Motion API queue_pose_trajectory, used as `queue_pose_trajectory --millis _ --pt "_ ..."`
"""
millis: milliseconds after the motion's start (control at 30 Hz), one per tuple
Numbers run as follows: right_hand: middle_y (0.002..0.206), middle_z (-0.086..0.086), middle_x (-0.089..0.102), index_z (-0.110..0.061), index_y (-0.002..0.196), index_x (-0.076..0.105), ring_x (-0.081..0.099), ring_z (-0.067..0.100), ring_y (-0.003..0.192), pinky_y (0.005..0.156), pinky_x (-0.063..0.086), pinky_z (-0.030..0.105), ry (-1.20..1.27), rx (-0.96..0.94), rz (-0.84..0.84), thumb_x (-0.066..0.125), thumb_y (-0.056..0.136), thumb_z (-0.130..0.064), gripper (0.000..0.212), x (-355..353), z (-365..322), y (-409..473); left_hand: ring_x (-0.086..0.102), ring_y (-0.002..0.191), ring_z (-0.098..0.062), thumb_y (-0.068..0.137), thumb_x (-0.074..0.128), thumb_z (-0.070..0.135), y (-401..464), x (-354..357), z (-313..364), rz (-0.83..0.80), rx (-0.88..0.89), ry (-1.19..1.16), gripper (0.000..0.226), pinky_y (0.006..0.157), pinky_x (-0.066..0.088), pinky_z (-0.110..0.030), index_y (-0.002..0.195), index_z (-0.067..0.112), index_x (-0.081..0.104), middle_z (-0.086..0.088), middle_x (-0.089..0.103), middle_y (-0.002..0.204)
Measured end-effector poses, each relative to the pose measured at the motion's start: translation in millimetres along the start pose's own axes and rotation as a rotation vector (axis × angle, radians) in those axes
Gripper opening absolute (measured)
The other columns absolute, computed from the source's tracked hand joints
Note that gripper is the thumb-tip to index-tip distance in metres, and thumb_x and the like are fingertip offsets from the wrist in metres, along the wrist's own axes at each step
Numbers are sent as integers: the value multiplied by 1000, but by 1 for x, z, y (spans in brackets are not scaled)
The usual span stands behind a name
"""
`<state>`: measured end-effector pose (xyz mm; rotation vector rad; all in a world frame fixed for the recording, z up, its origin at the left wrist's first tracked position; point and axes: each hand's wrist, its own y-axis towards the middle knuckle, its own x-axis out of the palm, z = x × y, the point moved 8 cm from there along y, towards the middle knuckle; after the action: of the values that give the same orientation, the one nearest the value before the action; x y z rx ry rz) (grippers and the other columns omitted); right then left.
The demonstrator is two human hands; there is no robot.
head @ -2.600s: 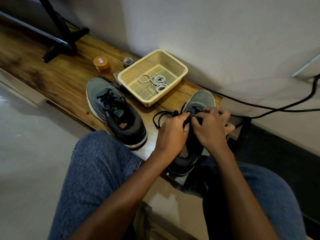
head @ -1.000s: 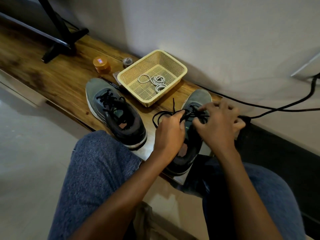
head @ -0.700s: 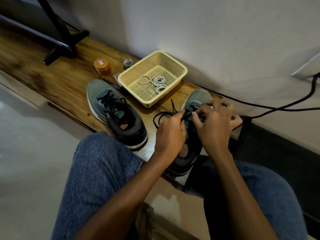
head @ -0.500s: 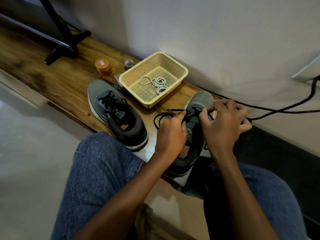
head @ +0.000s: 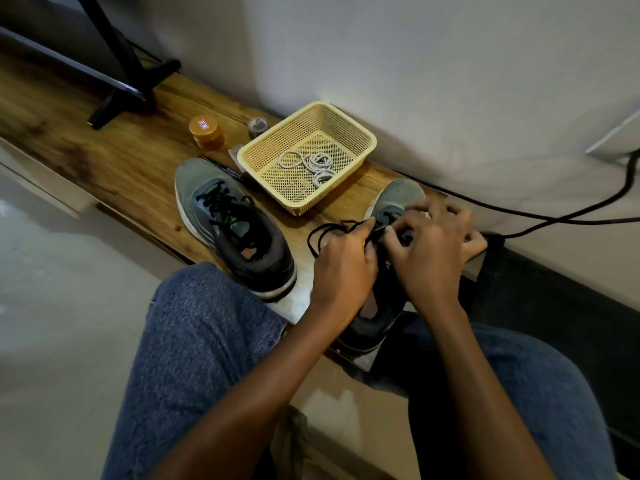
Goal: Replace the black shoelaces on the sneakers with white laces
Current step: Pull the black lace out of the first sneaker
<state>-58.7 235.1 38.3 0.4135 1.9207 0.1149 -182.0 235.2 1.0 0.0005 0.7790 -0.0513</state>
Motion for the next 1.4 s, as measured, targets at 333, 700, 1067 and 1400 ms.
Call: queue_pose_trajectory --millis 333,700,1067,1400 --pt "120 0 48 -25 95 63 32 27 121 90 23 42 87 190 -7 64 78 -29 18 -15 19 3 61 97 -30 97 48 17 3 -3 -5 16 -32 36 43 75 52 -41 139 24 51 -11 68 109" --pt "113 -4 62 -23 93 72 33 26 123 91 21 43 -15 -9 -108 64 87 -33 13 13 -2 -4 58 104 -29 97 47 22 2 1 -3 -8 -20 51 43 76 51 -40 140 25 49 -12 65 112" --pt "86 -7 53 -17 80 56 37 14 104 96 25 41 347 273 152 57 82 -20 3 -42 39 7 60 98 -28 98 46 21 2 -4 -4 10 -38 76 40 67 43 -32 137 24 53 -10 66 111" --pt "100 4 65 -22 97 66 59 26 96 84 50 45 215 236 -189 60 86 -36 19 5 40 5 59 106 -21 94 54 27 0 -8 2 70 21 70 37 76 50 -36 131 26 56 -1 64 118"
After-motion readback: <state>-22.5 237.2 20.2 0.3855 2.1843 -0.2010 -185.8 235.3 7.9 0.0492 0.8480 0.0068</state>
